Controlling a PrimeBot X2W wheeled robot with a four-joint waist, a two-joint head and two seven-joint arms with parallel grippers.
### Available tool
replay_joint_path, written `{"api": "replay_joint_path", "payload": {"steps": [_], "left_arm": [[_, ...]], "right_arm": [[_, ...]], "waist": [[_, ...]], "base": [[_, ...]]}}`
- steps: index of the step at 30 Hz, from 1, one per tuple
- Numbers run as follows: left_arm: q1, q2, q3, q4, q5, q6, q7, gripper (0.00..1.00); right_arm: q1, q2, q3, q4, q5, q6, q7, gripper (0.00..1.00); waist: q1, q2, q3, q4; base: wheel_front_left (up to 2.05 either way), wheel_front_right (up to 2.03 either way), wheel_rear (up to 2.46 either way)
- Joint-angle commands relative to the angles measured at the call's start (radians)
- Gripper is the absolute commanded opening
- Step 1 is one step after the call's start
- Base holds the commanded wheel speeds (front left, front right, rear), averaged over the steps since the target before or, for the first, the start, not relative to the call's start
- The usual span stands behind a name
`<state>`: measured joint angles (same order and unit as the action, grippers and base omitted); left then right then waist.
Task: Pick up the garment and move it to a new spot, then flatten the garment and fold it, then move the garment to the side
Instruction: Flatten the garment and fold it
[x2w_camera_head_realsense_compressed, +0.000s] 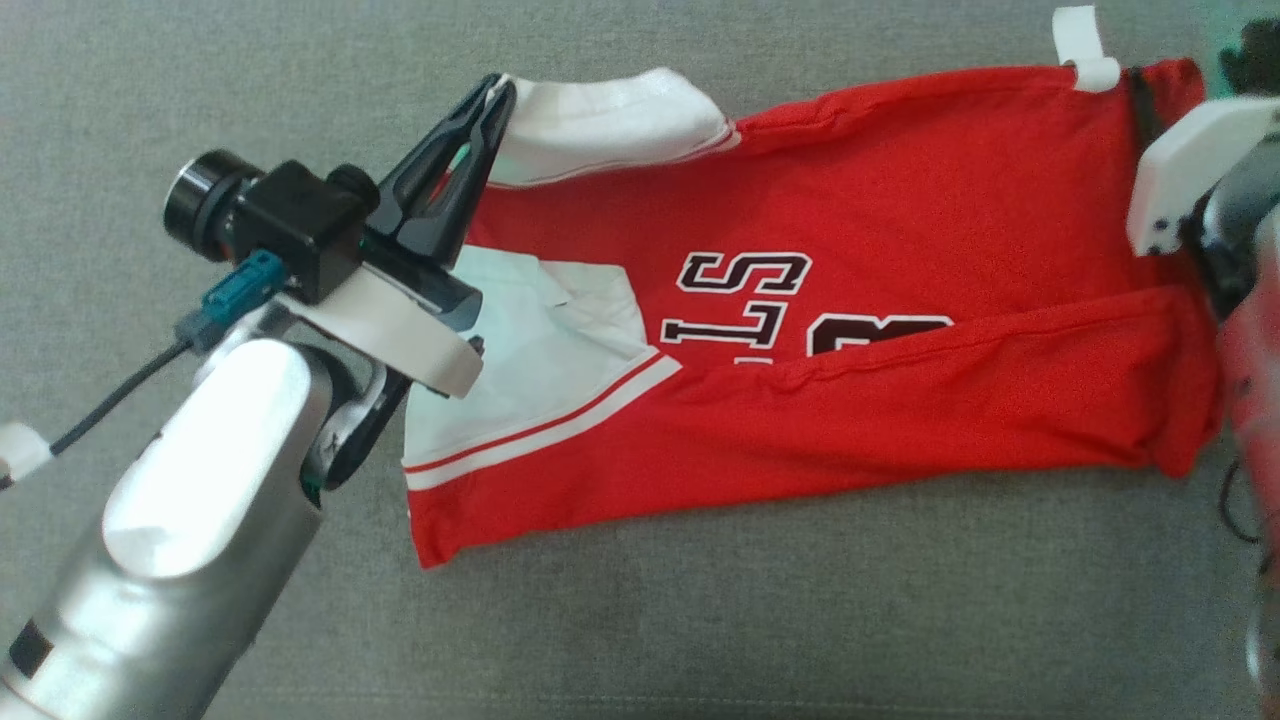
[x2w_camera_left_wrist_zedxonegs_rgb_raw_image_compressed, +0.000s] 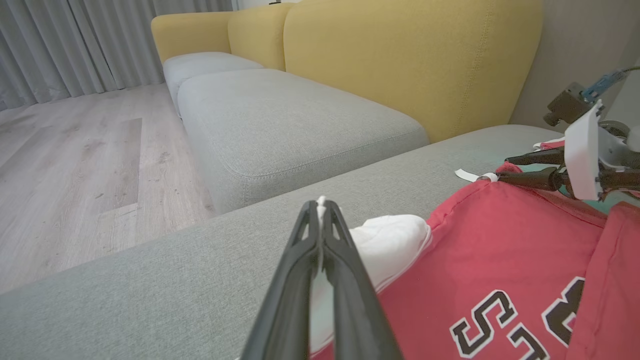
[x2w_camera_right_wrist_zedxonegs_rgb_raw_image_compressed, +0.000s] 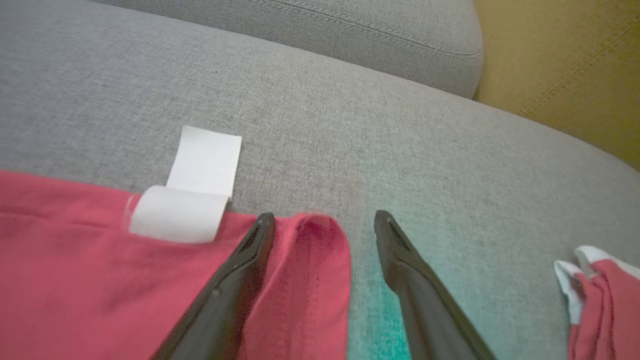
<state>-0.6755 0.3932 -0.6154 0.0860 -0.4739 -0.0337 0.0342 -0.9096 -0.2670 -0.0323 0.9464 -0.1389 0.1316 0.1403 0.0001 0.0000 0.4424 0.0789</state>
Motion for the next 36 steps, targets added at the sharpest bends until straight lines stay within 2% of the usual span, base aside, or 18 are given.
{"api": "replay_joint_path", "payload": {"steps": [1,2,3,4,5,12,17,26,32,36], "left_arm": [[-0.049,0.028,0.038,-0.030,0.006,0.007,-0.002,0.00],[-0.051,0.029,0.039,-0.026,0.005,0.007,-0.003,0.00],[-0.051,0.029,0.039,-0.026,0.005,0.007,-0.003,0.00],[-0.054,0.030,0.040,-0.019,0.005,0.007,-0.005,0.00],[-0.057,0.031,0.042,-0.013,0.004,0.006,-0.005,0.00],[-0.113,0.058,0.083,0.058,-0.006,0.008,-0.015,0.00],[-0.213,0.085,0.111,0.142,0.003,-0.009,-0.023,0.00],[-0.447,0.092,0.139,0.342,0.028,-0.043,-0.080,0.00],[-0.587,0.064,0.166,0.525,0.033,-0.046,-0.175,0.00],[-0.640,0.025,0.131,0.625,0.033,-0.073,-0.216,0.00]], "right_arm": [[-0.024,-0.010,0.041,0.017,-0.016,-0.001,-0.001,1.00],[-0.033,-0.012,0.055,0.040,-0.015,-0.001,-0.001,0.96],[-0.033,-0.012,0.055,0.040,-0.015,-0.001,-0.001,0.96],[-0.043,-0.016,0.063,0.059,-0.011,-0.001,-0.007,0.26],[-0.055,-0.022,0.068,0.073,-0.008,-0.001,-0.016,0.00],[-0.147,-0.013,0.123,0.115,0.052,-0.001,-0.120,0.00],[-0.218,0.000,0.186,0.117,0.167,-0.001,-0.192,0.00],[-0.343,0.011,0.304,0.080,0.368,-0.001,-0.262,0.00],[-0.434,0.017,0.326,0.104,0.461,-0.001,-0.308,0.00],[-0.445,0.019,0.388,0.135,0.477,-0.001,-0.313,0.00]], "waist": [[-0.0001,0.0000,0.010,0.005],[-0.0001,0.0000,0.010,0.004],[-0.0001,0.0000,0.010,0.004],[-0.0001,0.0000,0.009,0.003],[-0.0001,0.0000,0.008,0.001],[-0.0001,0.0000,-0.004,-0.034],[-0.0001,0.0000,0.000,-0.065],[-0.0001,0.0000,0.032,-0.114],[-0.0001,0.0000,0.052,-0.119],[-0.0001,0.0000,0.053,-0.109]], "base": [[0.00,0.00,0.00],[0.00,0.00,0.00],[0.00,0.00,0.00],[0.00,0.00,0.00],[0.00,0.00,0.00],[0.00,0.00,0.00],[0.00,0.00,0.00],[0.00,0.00,0.00],[0.00,0.00,0.00],[0.00,0.00,0.00]]}}
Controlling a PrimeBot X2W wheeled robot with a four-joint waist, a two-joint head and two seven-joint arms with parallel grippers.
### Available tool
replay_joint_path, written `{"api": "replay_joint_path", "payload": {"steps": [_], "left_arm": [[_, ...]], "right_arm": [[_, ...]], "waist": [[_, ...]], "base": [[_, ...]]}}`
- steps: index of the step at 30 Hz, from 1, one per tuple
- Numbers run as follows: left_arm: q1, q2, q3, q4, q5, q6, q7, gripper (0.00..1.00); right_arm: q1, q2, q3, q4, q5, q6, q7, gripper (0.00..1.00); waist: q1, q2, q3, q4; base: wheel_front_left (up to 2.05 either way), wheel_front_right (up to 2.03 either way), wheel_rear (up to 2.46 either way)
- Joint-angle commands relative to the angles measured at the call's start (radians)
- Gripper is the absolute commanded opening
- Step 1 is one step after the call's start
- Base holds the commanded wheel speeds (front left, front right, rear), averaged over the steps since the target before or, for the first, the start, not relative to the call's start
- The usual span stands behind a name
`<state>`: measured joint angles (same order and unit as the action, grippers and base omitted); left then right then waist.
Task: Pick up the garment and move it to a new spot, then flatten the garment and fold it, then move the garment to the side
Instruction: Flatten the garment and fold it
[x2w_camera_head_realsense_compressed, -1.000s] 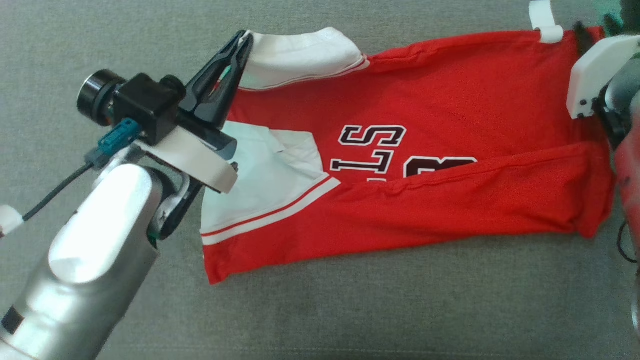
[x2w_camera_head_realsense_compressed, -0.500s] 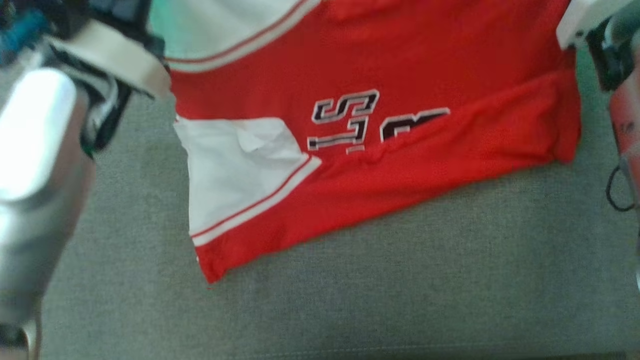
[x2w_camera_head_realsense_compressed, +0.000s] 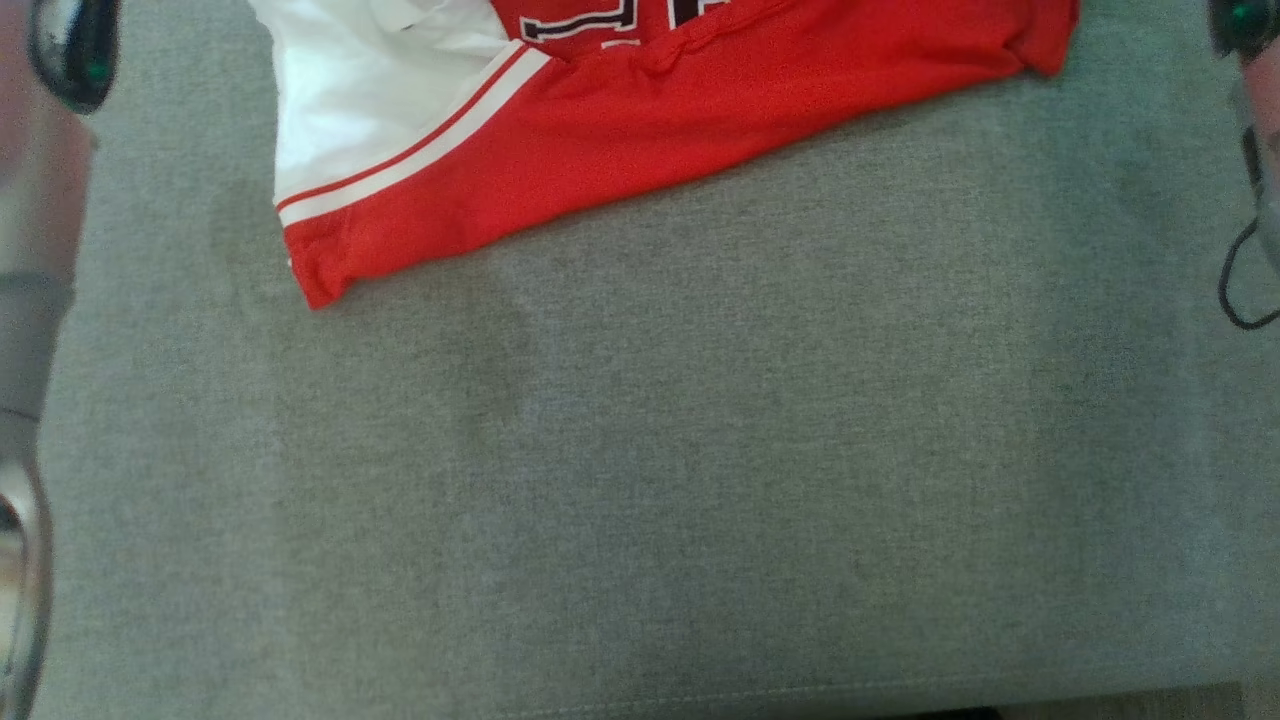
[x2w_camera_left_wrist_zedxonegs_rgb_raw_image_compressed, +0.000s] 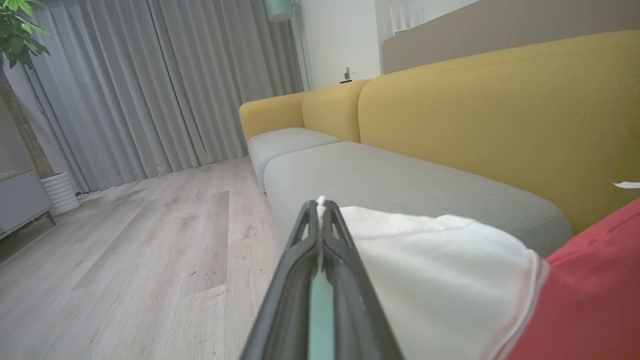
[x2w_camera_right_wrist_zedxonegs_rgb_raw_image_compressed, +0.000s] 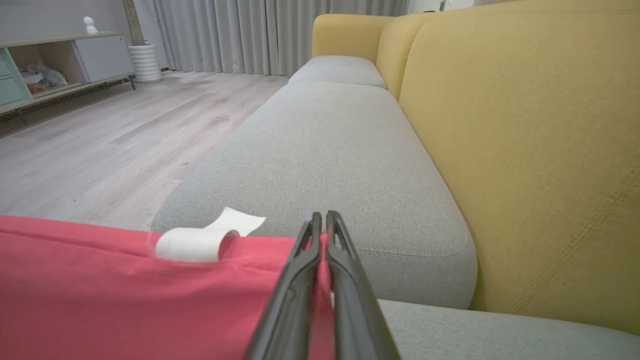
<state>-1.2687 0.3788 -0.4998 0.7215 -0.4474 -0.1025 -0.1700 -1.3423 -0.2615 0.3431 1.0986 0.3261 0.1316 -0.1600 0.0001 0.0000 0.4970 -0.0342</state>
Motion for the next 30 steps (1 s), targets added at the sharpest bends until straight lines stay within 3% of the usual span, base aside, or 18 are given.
{"api": "replay_joint_path", "payload": {"steps": [1,8,16,30], "left_arm": [[-0.052,0.031,0.005,0.009,0.008,-0.008,-0.021,0.00],[-0.007,0.003,-0.083,0.075,0.023,-0.024,-0.066,0.00],[0.127,0.043,-0.145,0.045,-0.004,-0.027,-0.069,0.00],[0.404,0.169,-0.352,-0.148,-0.155,-0.028,0.164,0.00]], "right_arm": [[-0.011,0.011,0.024,-0.012,0.020,-0.001,-0.017,0.00],[0.055,-0.021,0.123,0.006,0.102,-0.001,-0.016,0.00],[0.175,-0.096,0.255,-0.029,0.209,-0.001,0.034,0.00],[0.299,-0.239,0.506,-0.117,0.373,-0.001,0.185,0.00]], "waist": [[-0.0001,0.0000,-0.003,0.007],[-0.0001,0.0000,-0.036,0.035],[-0.0001,0.0000,-0.090,0.062],[-0.0001,0.0000,-0.123,0.086]], "base": [[0.00,0.00,0.00],[0.00,0.00,0.00],[0.00,0.00,0.00],[0.00,0.00,0.00]]}}
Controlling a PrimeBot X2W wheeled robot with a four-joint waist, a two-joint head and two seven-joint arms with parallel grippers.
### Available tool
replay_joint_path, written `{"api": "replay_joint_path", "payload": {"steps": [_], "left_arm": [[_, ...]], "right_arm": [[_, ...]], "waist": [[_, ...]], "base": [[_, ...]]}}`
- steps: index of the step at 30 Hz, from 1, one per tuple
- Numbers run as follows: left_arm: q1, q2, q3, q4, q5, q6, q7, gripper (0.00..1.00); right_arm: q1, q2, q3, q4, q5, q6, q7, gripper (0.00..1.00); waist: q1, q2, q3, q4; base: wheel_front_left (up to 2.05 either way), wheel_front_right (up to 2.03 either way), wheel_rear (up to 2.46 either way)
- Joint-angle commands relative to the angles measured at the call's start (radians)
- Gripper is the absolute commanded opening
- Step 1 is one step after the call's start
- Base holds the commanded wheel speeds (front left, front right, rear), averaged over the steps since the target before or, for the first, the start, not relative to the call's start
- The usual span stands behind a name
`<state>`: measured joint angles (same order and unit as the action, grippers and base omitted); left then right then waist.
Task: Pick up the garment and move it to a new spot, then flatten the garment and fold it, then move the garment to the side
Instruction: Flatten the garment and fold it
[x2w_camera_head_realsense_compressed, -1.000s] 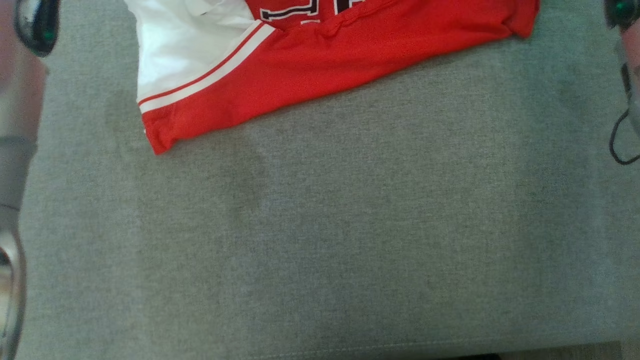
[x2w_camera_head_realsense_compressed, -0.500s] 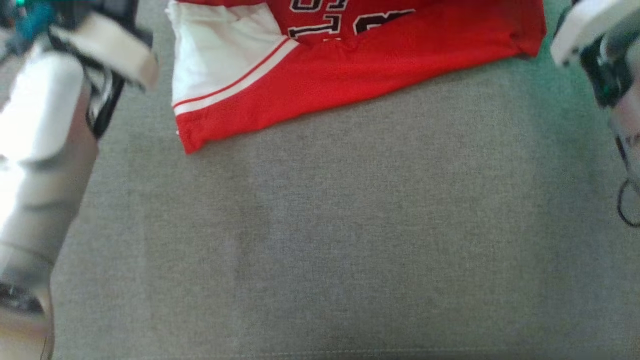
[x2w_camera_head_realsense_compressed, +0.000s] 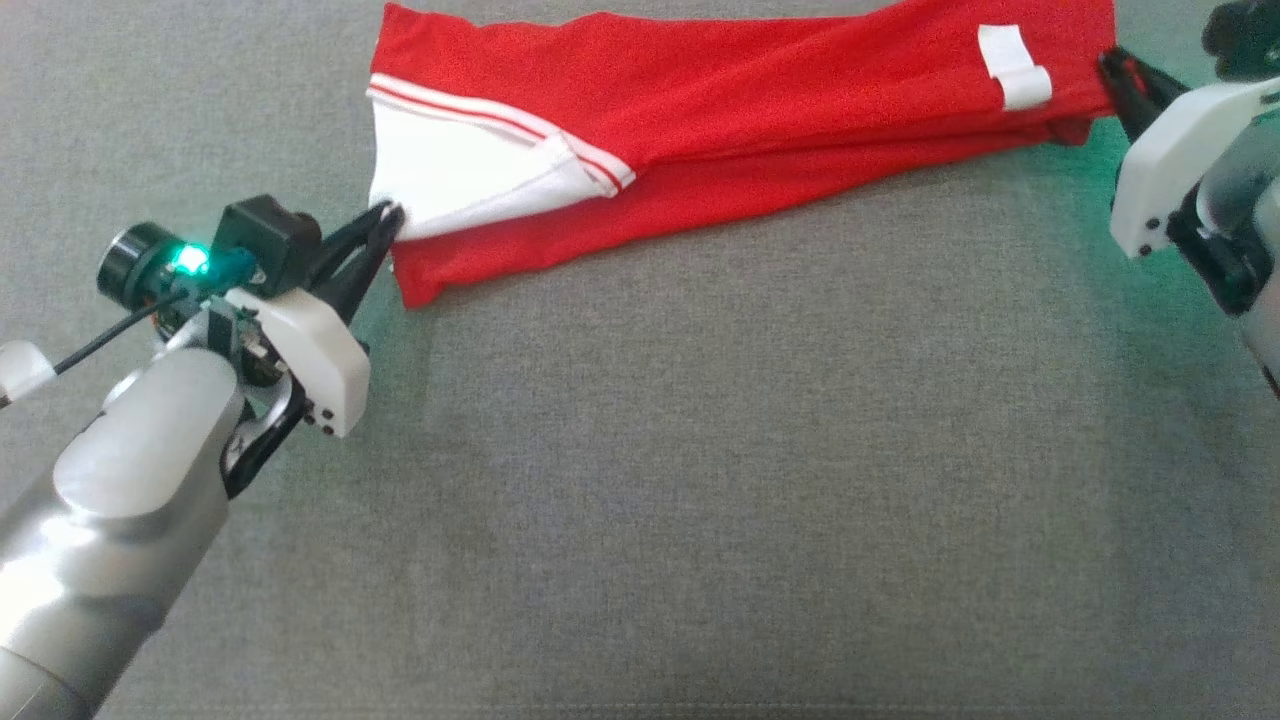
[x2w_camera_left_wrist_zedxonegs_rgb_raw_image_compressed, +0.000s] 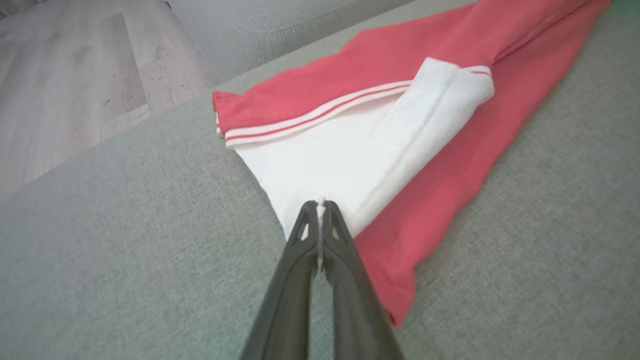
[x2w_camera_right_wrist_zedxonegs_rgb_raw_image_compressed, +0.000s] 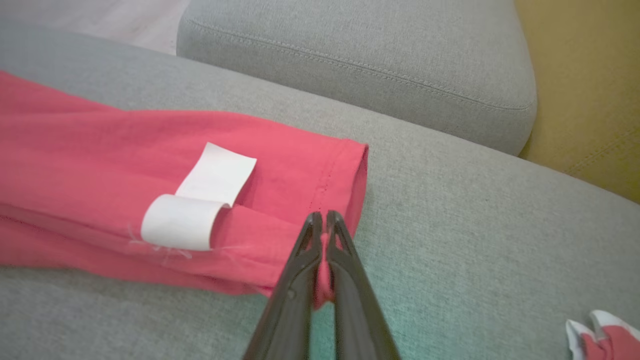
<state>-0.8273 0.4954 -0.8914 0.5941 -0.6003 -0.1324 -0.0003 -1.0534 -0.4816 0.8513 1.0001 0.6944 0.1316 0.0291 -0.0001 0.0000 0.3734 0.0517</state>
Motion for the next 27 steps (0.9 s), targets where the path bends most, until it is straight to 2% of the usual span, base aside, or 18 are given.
{"api": "replay_joint_path", "payload": {"steps": [1,9,10,11,12,20,24,25,27], "left_arm": [[-0.032,0.055,0.032,-0.027,-0.012,0.002,0.007,0.00],[-0.030,0.042,0.011,-0.033,-0.025,0.002,0.021,0.00],[-0.026,0.038,0.009,-0.023,-0.031,0.002,0.030,0.00],[-0.023,0.035,0.006,-0.014,-0.031,0.006,0.036,0.43],[-0.023,0.031,0.007,-0.010,-0.030,0.016,0.030,1.00],[-0.006,-0.049,0.135,-0.010,-0.068,0.175,-0.214,1.00],[0.037,-0.093,0.233,-0.067,-0.091,0.237,-0.258,1.00],[0.037,-0.093,0.233,-0.067,-0.091,0.237,-0.258,1.00],[0.077,-0.109,0.305,-0.137,-0.074,0.266,-0.260,1.00]], "right_arm": [[0.009,-0.026,0.016,-0.020,0.007,-0.001,0.004,0.00],[-0.001,-0.050,0.123,-0.005,0.029,-0.001,0.041,0.00],[-0.002,-0.046,0.126,0.004,0.034,-0.001,0.032,0.57],[-0.001,-0.039,0.126,0.014,0.039,-0.001,0.019,1.00],[0.000,-0.029,0.124,0.021,0.048,-0.001,0.006,1.00],[0.004,0.059,0.001,0.025,0.206,-0.001,-0.227,1.00],[0.039,0.099,-0.068,-0.012,0.244,-0.001,-0.286,1.00],[0.039,0.099,-0.068,-0.012,0.244,-0.001,-0.286,1.00],[0.055,0.110,-0.134,-0.055,0.227,-0.001,-0.290,1.00]], "waist": [[0.0001,0.0000,0.001,0.000],[0.0001,0.0000,0.000,-0.006],[0.0001,0.0000,-0.006,-0.008],[0.0001,0.0000,-0.014,-0.012],[0.0001,0.0000,-0.021,-0.015],[0.0001,0.0000,-0.128,-0.041],[0.0001,0.0000,-0.179,-0.053],[0.0001,0.0000,-0.179,-0.053],[0.0001,0.0000,-0.198,-0.062]], "base": [[0.00,0.00,0.00],[0.00,0.00,0.00],[0.00,0.00,0.00],[0.00,0.00,0.00],[0.00,0.00,0.00],[0.00,0.00,0.00],[0.00,0.00,0.00],[0.00,0.00,0.00],[0.00,0.00,0.00]]}}
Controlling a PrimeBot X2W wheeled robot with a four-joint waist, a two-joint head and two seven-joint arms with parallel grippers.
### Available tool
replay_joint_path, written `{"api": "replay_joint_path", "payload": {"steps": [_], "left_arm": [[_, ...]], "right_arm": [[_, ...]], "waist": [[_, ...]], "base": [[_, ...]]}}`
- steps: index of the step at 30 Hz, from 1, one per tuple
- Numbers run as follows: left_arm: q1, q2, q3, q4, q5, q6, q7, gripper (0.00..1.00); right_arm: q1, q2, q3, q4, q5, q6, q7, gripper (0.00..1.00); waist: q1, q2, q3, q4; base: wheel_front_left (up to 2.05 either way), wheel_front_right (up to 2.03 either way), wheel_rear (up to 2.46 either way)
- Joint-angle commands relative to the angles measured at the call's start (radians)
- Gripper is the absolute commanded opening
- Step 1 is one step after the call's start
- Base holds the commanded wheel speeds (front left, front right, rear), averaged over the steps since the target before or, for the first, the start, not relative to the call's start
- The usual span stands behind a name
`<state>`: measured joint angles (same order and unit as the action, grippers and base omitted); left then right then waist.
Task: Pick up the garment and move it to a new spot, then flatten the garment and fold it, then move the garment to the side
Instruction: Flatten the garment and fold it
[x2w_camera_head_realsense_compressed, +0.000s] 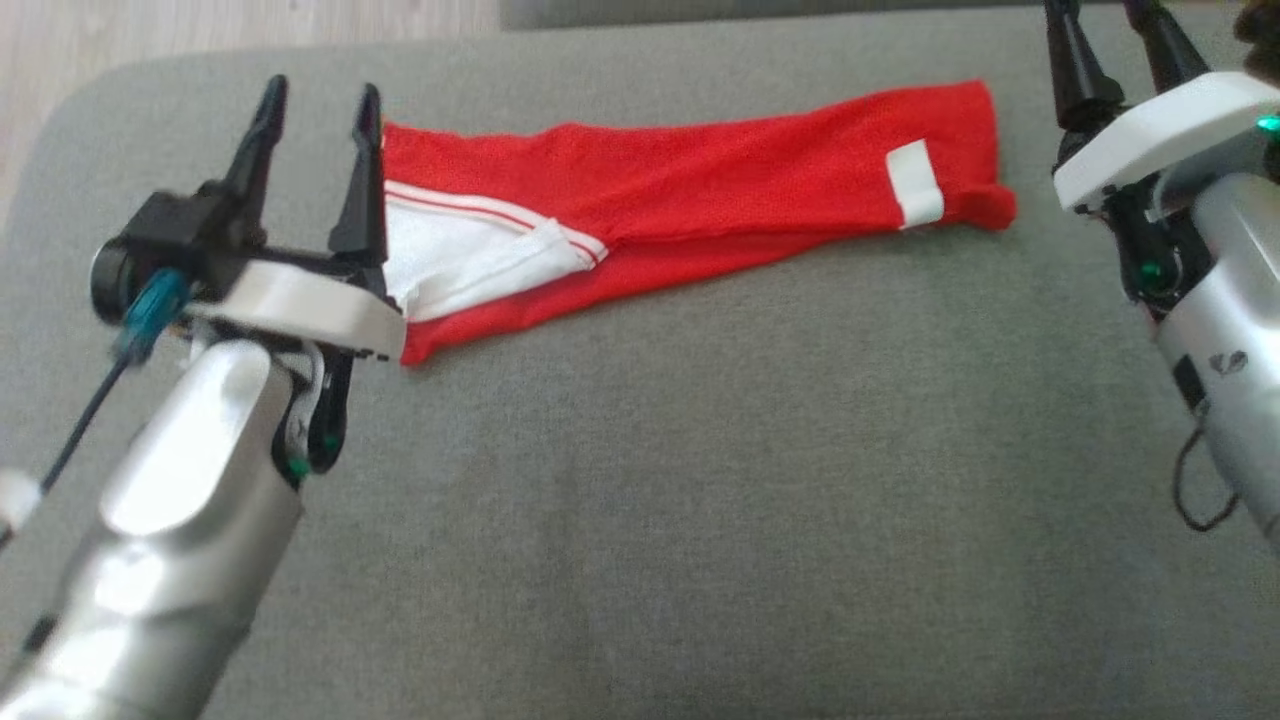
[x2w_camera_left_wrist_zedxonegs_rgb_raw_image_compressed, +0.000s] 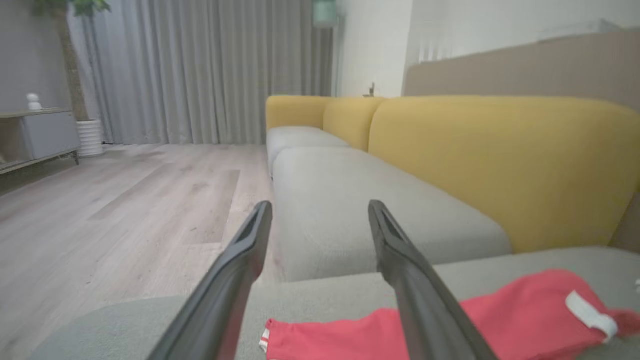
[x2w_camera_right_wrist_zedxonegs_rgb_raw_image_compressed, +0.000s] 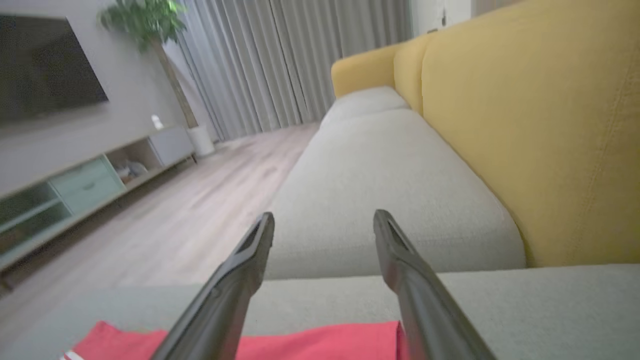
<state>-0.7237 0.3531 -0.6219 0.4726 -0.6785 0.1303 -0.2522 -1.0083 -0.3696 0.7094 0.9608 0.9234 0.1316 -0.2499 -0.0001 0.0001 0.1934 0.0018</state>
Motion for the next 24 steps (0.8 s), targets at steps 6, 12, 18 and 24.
{"api": "replay_joint_path", "payload": {"steps": [6,12,18,24], "left_arm": [[0.212,-0.025,0.225,-0.199,0.105,0.050,-0.009,1.00],[0.438,-0.113,0.336,-0.281,0.205,0.050,-0.009,1.00],[0.526,-0.204,0.410,-0.305,0.280,0.004,-0.009,1.00],[0.483,-0.239,0.428,-0.291,0.353,-0.062,-0.009,1.00]], "right_arm": [[0.205,0.084,-0.290,-0.189,-0.206,-0.001,-0.011,1.00],[0.476,0.241,-0.471,-0.336,-0.470,-0.001,-0.012,1.00],[0.615,0.310,-0.574,-0.420,-0.579,-0.001,-0.012,1.00],[0.573,0.318,-0.652,-0.420,-0.634,-0.001,-0.012,1.00]], "waist": [[0.0001,-0.0001,-0.063,-0.037],[0.0001,-0.0001,-0.077,-0.052],[0.0001,-0.0001,-0.042,-0.037],[0.0001,-0.0001,0.033,0.002]], "base": [[0.00,0.00,0.00],[0.00,0.00,0.00],[0.00,0.00,0.00],[0.00,0.00,0.00]]}}
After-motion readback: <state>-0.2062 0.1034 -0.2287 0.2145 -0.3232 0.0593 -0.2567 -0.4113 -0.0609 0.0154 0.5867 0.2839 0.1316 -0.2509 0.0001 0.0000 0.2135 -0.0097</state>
